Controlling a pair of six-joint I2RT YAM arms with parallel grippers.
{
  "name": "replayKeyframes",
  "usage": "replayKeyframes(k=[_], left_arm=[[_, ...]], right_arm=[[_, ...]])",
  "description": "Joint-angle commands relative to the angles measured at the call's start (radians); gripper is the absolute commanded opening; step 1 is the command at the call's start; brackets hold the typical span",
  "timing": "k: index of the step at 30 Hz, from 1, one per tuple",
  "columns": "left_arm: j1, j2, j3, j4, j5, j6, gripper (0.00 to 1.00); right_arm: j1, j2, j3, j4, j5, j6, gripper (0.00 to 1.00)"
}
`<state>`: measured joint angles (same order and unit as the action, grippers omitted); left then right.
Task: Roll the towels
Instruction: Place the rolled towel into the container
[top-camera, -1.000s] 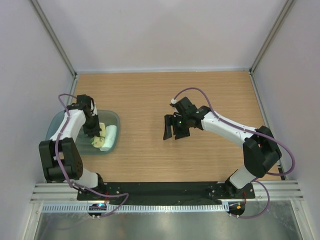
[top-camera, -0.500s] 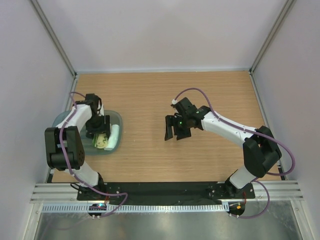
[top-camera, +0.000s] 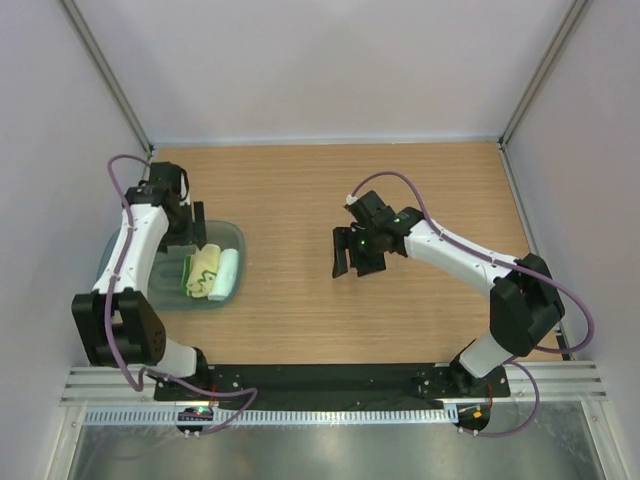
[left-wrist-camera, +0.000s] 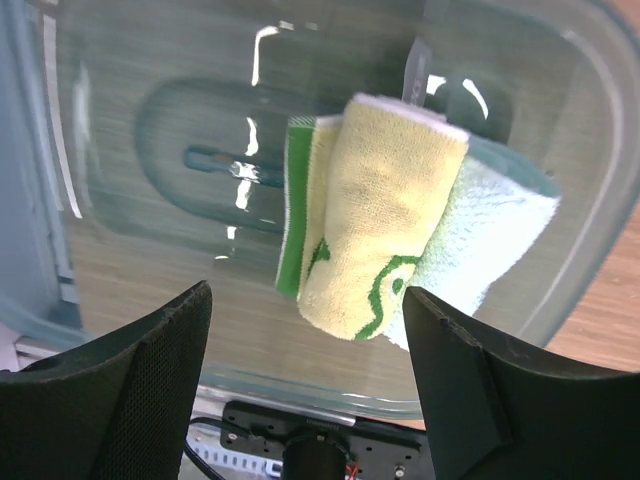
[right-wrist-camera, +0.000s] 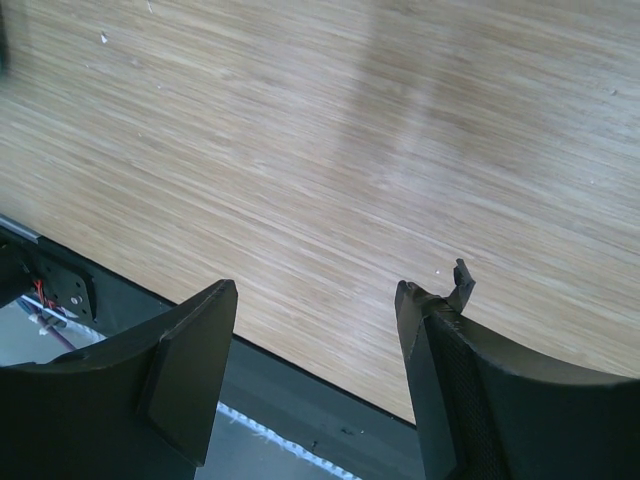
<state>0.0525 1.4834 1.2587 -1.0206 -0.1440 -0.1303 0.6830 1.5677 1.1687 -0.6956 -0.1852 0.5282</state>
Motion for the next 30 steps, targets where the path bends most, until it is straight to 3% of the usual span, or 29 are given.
replayKeyframes(k=[1, 7, 13, 17, 25, 30], left_arm=[[-0.002, -0.112, 0.091, -0.05, -0.054, 0.003, 0.77], [-0.003, -0.346, 0.026, 0.137, -0.02, -0.011, 0.75], [-0.002, -0.745, -0.347, 0.589, 0.026, 0.011, 0.78], [-0.003, -0.989, -0.594, 0.825, 0.053, -0.046, 0.96], [-0.005, -1.005, -0.68, 0.817, 0.04, -0.063, 1.0], [-0.005, -1.092, -0.791, 0.936, -0.037, -0.056, 1.0]], right_arm=[[0.0, -0.047, 0.068, -0.024, 0.027, -0.002, 0.72], [-0.002, -0.086, 0.075, 0.01, 0.01, 0.001, 0.71], [0.001, -0.136, 0.048, 0.051, -0.005, 0.01, 0.72], [0.0, -0.144, 0.037, 0.056, -0.008, 0.012, 0.72], [0.0, -0.156, 0.025, 0.057, -0.002, 0.004, 0.72], [0.001, -0.163, 0.008, 0.073, -0.007, 0.009, 0.72]])
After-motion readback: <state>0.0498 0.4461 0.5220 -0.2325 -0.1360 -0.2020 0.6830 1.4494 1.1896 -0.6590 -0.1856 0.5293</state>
